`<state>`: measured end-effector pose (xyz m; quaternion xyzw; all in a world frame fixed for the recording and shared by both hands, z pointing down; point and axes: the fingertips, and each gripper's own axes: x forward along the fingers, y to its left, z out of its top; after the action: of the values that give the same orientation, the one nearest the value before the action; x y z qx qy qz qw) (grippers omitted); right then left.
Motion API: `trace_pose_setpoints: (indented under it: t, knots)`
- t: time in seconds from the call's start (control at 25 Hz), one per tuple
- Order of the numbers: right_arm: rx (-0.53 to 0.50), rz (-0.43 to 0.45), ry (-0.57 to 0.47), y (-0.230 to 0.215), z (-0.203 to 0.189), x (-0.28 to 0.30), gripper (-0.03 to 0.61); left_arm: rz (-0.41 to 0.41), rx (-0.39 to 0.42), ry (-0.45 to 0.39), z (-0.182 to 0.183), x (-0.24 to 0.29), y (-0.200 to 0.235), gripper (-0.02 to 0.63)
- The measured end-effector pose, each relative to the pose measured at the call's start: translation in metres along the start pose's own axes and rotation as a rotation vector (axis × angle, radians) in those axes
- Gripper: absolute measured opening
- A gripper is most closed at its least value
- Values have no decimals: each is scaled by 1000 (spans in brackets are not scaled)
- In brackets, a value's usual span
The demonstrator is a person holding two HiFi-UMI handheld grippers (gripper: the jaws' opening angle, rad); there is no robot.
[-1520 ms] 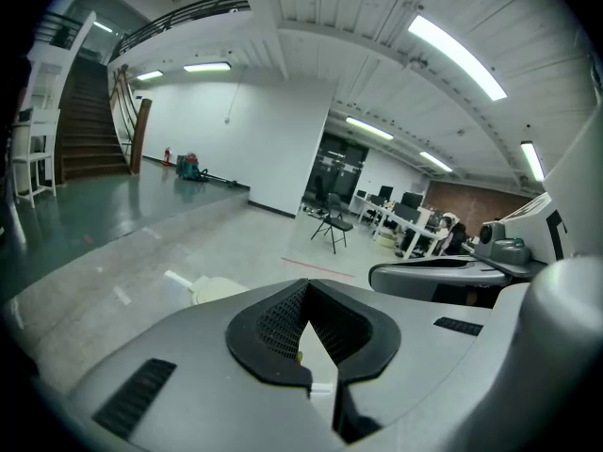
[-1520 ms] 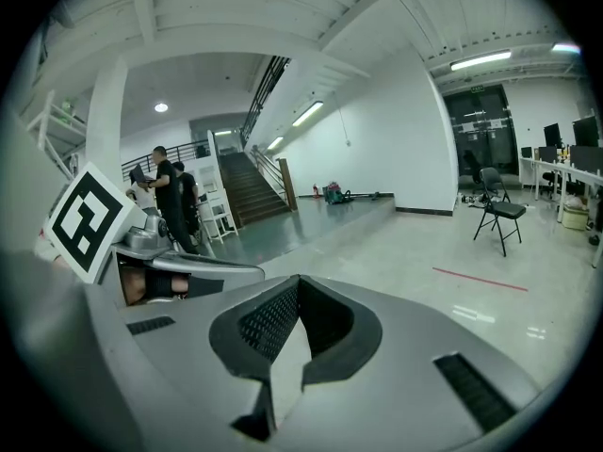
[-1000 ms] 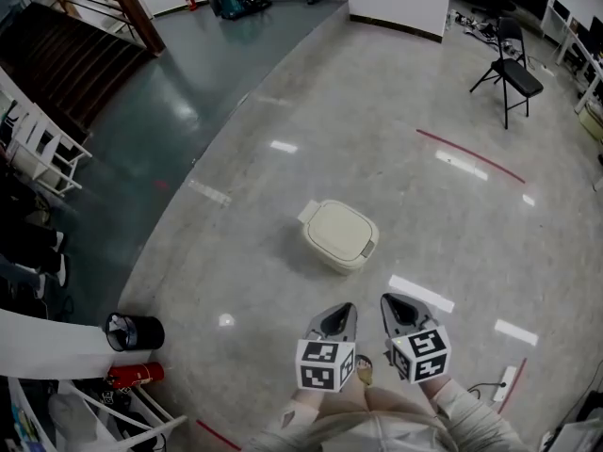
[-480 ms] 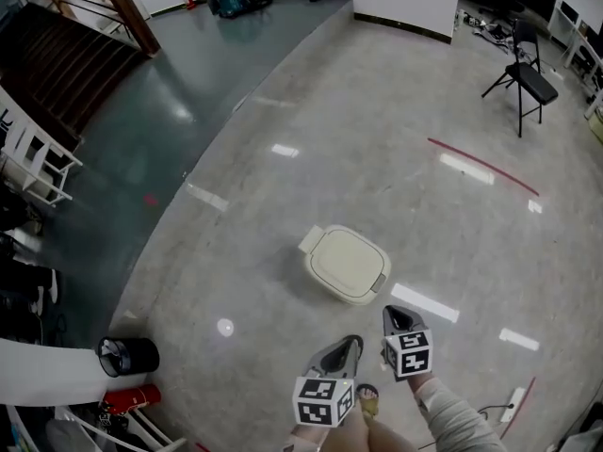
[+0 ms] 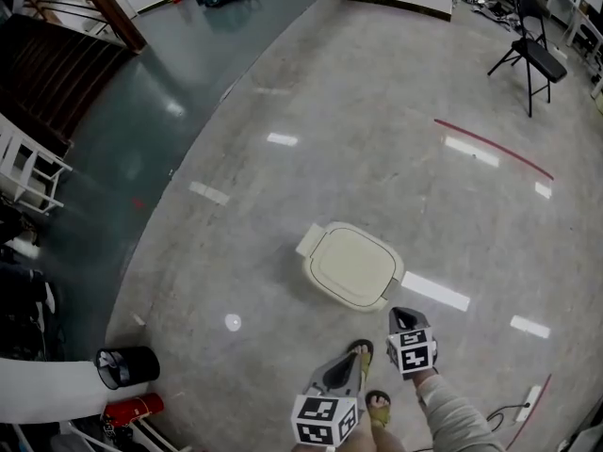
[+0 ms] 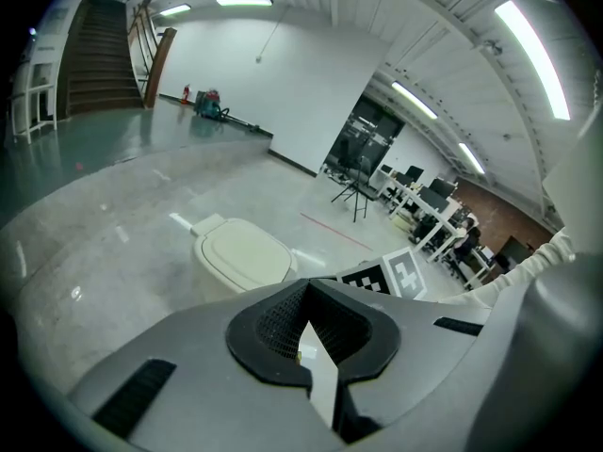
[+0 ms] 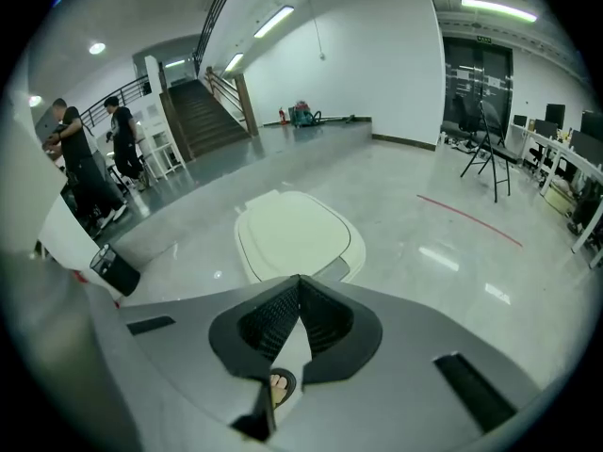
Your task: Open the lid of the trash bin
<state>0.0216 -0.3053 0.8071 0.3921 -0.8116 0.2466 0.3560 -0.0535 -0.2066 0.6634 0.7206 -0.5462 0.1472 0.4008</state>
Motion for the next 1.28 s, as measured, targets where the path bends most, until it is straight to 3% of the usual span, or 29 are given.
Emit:
trace_pose_setpoints:
  t: [0.64,1.28]
  knots:
    - [-18,-36,95,-28,-26,72,4,16,-16,36,-16,58,21,3]
    - [-10,-48,96,-32,-35,81,5,29,-46,51,-21,69,23,3]
